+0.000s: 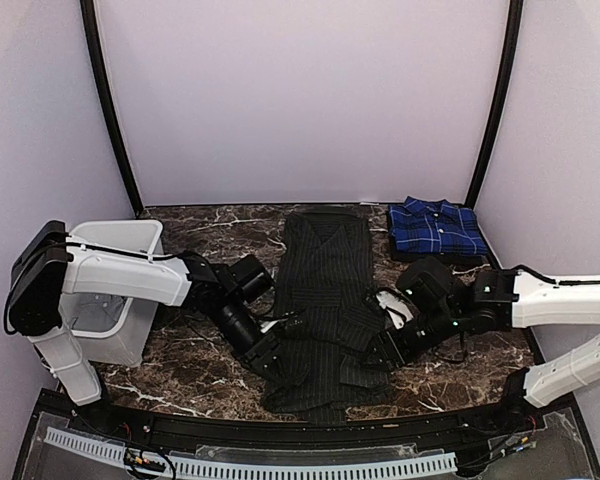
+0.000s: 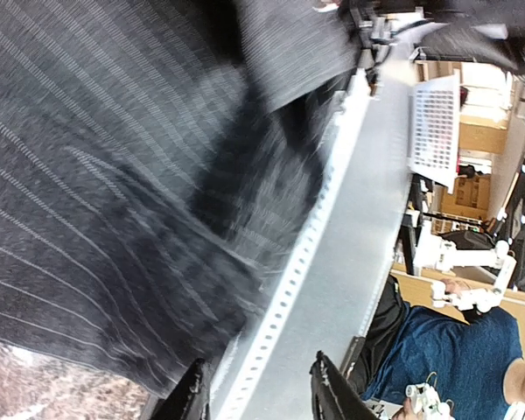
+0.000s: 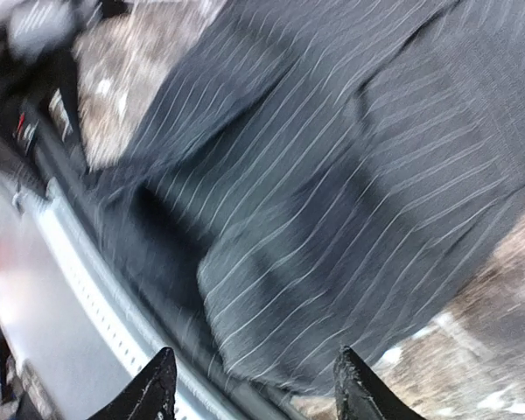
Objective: Fold and stack the long sleeve shirts
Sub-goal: Flatten out the crumpled shirt at the center of the board.
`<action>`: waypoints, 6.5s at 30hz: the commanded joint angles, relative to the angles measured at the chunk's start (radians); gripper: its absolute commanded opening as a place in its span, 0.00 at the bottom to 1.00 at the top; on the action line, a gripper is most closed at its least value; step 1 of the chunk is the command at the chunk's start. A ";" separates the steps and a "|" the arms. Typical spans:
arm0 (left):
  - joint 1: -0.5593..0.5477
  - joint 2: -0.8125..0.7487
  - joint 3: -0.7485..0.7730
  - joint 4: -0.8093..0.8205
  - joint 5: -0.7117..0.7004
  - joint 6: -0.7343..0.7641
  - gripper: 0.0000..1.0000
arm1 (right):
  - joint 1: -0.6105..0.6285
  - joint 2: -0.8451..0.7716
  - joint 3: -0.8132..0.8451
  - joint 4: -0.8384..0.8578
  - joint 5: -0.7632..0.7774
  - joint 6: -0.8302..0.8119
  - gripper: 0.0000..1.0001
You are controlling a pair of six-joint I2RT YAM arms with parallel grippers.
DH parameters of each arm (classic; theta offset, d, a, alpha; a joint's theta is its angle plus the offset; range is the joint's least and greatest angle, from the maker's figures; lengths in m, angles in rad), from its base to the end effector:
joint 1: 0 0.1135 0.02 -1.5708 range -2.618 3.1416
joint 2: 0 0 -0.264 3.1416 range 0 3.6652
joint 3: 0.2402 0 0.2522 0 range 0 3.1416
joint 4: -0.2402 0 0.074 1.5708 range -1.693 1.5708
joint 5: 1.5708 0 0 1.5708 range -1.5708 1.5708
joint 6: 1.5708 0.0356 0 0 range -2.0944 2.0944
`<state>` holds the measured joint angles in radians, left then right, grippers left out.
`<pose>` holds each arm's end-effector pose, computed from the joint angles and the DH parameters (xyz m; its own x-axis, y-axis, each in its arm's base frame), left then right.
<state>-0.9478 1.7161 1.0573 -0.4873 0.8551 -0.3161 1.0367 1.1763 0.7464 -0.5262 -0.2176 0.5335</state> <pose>0.1700 -0.2827 0.1835 -0.7273 0.6628 -0.1779 0.5136 0.3539 -0.7816 0.1099 0.2010 0.2208 -0.8177 -0.4072 -0.4069 -0.5667 0.6933 0.4451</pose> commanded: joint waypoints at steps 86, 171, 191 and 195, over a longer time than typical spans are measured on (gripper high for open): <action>0.178 0.470 0.655 -0.050 -0.641 -0.092 0.27 | -0.273 0.499 0.152 0.268 0.332 0.089 0.41; 0.184 0.434 0.630 0.020 -0.675 -0.122 0.25 | -0.253 0.424 0.237 0.173 0.378 0.094 0.04; 0.190 0.481 0.642 0.021 -0.719 -0.135 0.38 | -0.250 0.425 0.230 0.170 0.371 0.094 0.04; 0.190 0.486 0.642 0.018 -0.711 -0.135 0.39 | -0.248 0.425 0.231 0.174 0.368 0.096 0.04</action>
<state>-0.7589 2.1956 1.6806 -0.4648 0.1223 -0.4492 0.7792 1.6268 0.9649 -0.3599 0.1432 0.6266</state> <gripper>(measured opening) 0.379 0.040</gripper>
